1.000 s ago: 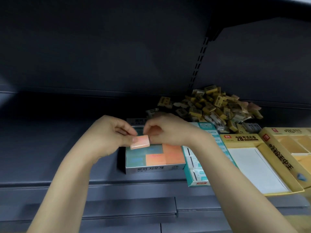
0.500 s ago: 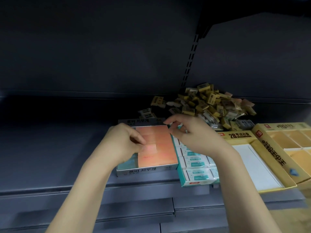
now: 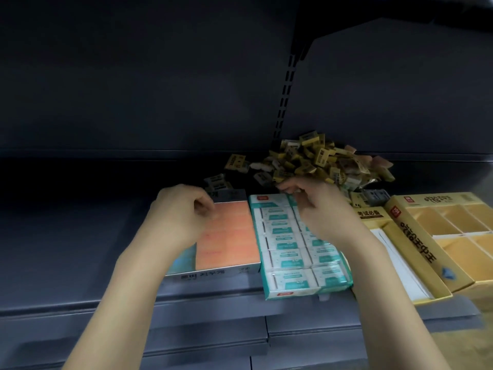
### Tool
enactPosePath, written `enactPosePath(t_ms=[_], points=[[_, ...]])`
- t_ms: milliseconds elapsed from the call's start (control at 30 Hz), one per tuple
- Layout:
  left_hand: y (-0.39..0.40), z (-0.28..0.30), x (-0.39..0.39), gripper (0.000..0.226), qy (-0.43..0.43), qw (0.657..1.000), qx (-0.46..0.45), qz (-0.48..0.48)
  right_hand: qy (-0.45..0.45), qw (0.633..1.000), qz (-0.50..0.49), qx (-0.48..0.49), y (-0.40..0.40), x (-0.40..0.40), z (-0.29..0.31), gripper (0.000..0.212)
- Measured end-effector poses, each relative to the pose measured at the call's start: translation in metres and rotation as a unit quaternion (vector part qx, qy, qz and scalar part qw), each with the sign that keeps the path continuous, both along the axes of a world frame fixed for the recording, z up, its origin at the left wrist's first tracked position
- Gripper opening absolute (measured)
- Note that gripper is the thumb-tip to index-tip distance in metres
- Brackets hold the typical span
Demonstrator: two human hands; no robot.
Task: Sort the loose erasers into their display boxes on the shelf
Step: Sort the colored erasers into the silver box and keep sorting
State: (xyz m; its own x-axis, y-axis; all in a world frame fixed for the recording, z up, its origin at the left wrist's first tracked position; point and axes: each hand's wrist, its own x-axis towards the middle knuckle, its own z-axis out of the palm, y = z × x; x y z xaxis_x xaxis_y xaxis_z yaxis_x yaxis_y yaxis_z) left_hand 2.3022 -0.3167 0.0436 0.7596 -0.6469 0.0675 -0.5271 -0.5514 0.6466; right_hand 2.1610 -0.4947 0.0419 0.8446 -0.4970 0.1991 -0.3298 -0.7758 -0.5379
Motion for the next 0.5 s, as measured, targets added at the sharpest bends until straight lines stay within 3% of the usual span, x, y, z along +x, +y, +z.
enactPosePath(t_ms=[133, 300, 500], points=[[-0.033, 0.006, -0.009, 0.005, -0.07, 0.996, -0.04, -0.037, -0.013, 0.999, -0.036, -0.032, -0.026, -0.021, 0.003, 0.04], [-0.082, 0.011, -0.031, 0.015, -0.115, 0.987, -0.049, -0.103, -0.012, 0.992, -0.066, -0.107, -0.061, -0.054, -0.003, 0.035], [-0.15, 0.021, -0.06, 0.029, -0.162, 0.972, -0.046, -0.164, -0.016, 0.985, -0.11, -0.131, -0.11, -0.099, -0.003, 0.035]])
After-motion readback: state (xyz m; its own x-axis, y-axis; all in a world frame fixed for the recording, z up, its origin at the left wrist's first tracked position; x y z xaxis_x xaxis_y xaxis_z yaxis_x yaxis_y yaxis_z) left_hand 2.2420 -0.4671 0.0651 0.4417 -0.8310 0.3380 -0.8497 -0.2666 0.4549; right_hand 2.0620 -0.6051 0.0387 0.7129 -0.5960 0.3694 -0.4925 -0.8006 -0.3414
